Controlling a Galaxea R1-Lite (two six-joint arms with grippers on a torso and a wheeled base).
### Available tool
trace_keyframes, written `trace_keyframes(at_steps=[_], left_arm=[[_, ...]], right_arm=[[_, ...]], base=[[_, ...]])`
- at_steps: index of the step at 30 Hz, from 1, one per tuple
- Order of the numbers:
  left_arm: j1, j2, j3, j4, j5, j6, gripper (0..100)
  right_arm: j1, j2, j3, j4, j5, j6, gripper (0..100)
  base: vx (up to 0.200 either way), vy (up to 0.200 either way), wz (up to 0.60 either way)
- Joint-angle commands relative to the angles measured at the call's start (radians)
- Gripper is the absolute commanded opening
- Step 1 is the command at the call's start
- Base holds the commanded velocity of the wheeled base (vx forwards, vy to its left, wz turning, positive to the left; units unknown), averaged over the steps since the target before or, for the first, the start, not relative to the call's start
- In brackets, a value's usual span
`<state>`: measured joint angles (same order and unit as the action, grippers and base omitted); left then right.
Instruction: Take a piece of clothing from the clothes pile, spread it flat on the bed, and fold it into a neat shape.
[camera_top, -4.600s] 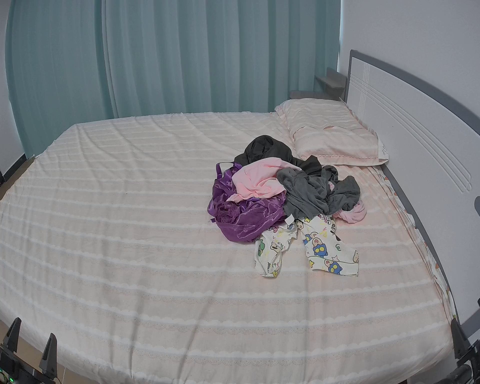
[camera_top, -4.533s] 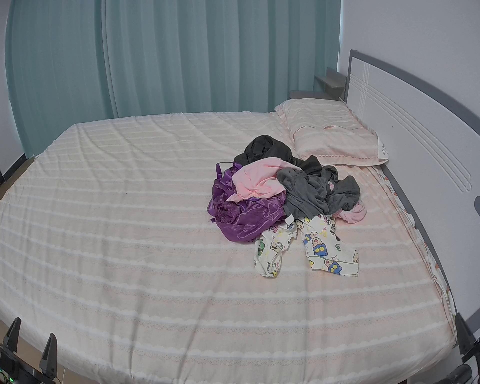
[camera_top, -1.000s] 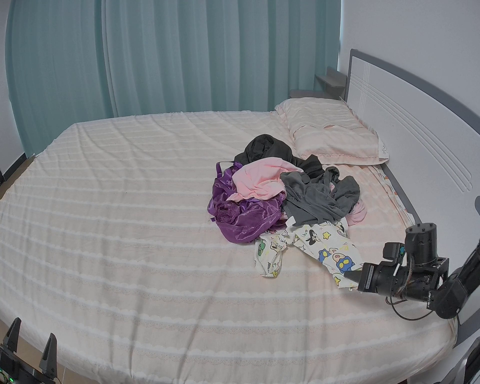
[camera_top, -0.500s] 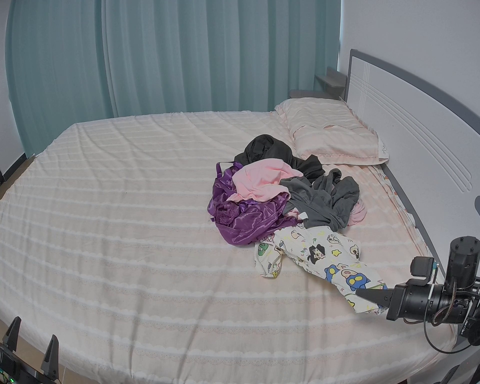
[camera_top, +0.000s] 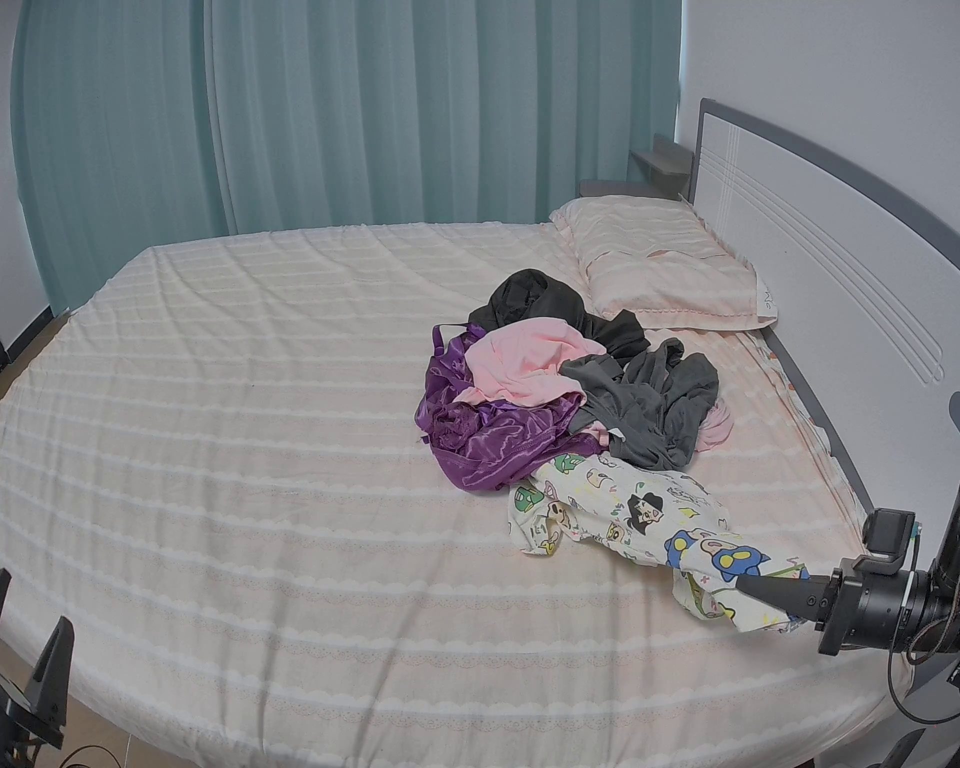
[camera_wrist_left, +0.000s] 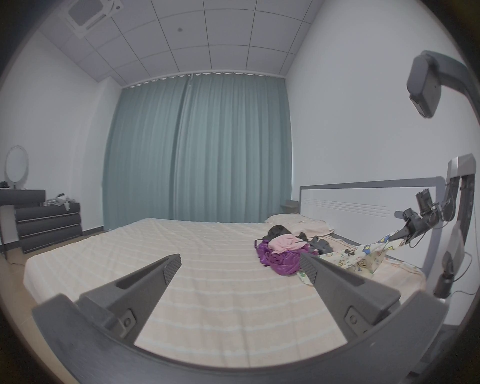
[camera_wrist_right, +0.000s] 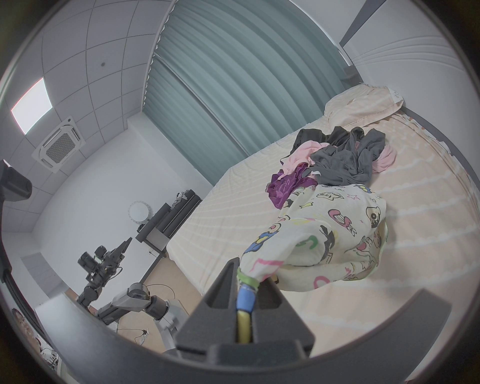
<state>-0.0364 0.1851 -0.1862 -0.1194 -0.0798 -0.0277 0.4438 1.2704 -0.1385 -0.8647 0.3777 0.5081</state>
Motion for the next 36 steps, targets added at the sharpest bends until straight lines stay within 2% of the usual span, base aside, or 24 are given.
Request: trace_keyframes(at_steps=[1,2,6,7,11,16,20,23,26,30,33,36], left_arm=[[-0.289,0.751,-0.151,-0.247,-0.133,-0.038,100],[-0.359,0.84,-0.148,-0.278,-0.133,-0.043,100],[-0.491,1.059,-0.148,-0.332,-0.133,-0.041,100],[-0.493,1.067,-0.148,-0.335,-0.133,-0.041,100],[-0.54,1.311,-0.148,-0.488,-0.129,-0.041,100],[-0.582,1.505,-0.153,-0.666,-0.077,-0.058,100],[-0.657,1.639,-0.165,-0.83,-0.064,-0.173,100],[-0.712,1.726,-0.164,-0.939,-0.012,-0.244,100],[-0.731,1.821,-0.17,-1.027,0.046,-0.27,100],[-0.732,1.909,-0.18,-1.112,0.058,-0.275,100],[-0.732,1.938,-0.2,-1.126,0.063,-0.278,100],[-0.735,1.995,-0.285,-1.126,0.126,-0.311,100]], right_arm=[[0.004,-0.026,-0.003,0.0,0.037,0.004,0],[0.006,-0.026,-0.009,0.0,0.037,0.006,0],[0.019,0.001,-0.026,-0.002,0.038,0.012,0],[0.019,0.003,-0.026,-0.004,0.037,0.012,0],[0.021,0.053,-0.026,-0.008,0.038,0.012,0],[0.029,0.099,-0.039,-0.01,0.04,0.012,0],[0.059,0.129,-0.053,-0.011,0.038,0.012,0],[0.092,0.136,-0.069,-0.011,0.038,0.018,0],[0.113,0.138,-0.085,-0.011,0.037,0.032,0],[0.115,0.124,-0.116,-0.011,0.033,0.035,0],[0.118,0.125,-0.124,-0.011,0.03,0.035,0],[0.144,0.135,-0.124,-0.011,0.027,0.035,0]], base=[[0.0,0.0,0.0],[0.0,0.0,0.0],[0.0,0.0,0.0],[0.0,0.0,0.0],[0.0,0.0,0.0],[0.0,0.0,0.0],[0.0,0.0,0.0],[0.0,0.0,0.0],[0.0,0.0,0.0],[0.0,0.0,0.0],[0.0,0.0,0.0],[0.0,0.0,0.0]])
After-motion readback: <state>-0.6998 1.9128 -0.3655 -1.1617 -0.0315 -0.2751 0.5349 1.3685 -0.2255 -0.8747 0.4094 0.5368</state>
